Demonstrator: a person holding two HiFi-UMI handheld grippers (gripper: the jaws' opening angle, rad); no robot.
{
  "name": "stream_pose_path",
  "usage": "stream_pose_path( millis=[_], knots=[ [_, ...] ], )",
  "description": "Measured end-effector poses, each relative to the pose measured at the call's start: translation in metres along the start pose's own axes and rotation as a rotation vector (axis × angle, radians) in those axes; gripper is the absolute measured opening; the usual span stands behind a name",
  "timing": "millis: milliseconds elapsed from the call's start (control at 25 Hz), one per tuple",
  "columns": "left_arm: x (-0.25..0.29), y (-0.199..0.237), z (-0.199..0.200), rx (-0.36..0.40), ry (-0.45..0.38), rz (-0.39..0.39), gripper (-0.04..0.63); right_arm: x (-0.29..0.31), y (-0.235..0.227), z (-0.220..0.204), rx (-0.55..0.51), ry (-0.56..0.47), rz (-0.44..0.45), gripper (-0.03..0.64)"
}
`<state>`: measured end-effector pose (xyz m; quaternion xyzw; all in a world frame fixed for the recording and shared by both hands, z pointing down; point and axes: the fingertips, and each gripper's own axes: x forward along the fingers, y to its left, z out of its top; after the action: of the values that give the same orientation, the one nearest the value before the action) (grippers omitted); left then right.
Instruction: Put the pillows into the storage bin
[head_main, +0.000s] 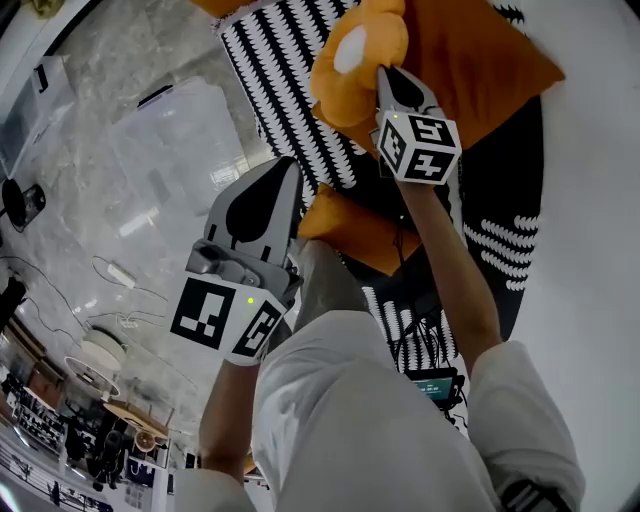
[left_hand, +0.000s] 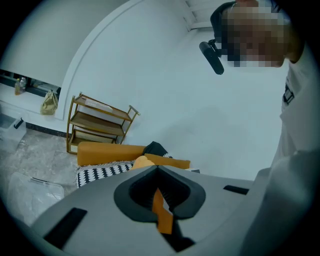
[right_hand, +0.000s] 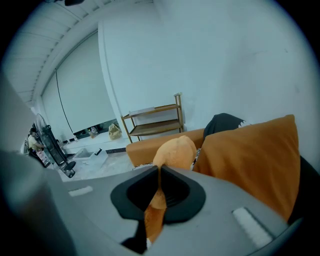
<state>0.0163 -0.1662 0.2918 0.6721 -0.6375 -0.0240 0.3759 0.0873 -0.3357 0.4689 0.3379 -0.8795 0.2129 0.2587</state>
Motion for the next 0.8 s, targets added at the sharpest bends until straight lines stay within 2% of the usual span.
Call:
stream_pose_path(
  millis=[200, 560, 800],
  knots=[
    [-0.029, 0.000, -0.001, -0.008, -0.005, 0.002, 0.008, -0.025, 0.034, 0.009, -0.004, -0.008, 0.037, 0.026],
    [-0.088, 0.021, -0.013, -0.032, -0.048, 0.026, 0.008, -0.044, 0.110, -0.009, -0.085, 0.008, 0.109, 0.026],
    [-0.139, 0.035, -0.045, -0.047, -0.055, 0.052, 0.008, -0.058, 0.165, -0.034, -0.126, 0.019, 0.172, 0.026]
  ],
)
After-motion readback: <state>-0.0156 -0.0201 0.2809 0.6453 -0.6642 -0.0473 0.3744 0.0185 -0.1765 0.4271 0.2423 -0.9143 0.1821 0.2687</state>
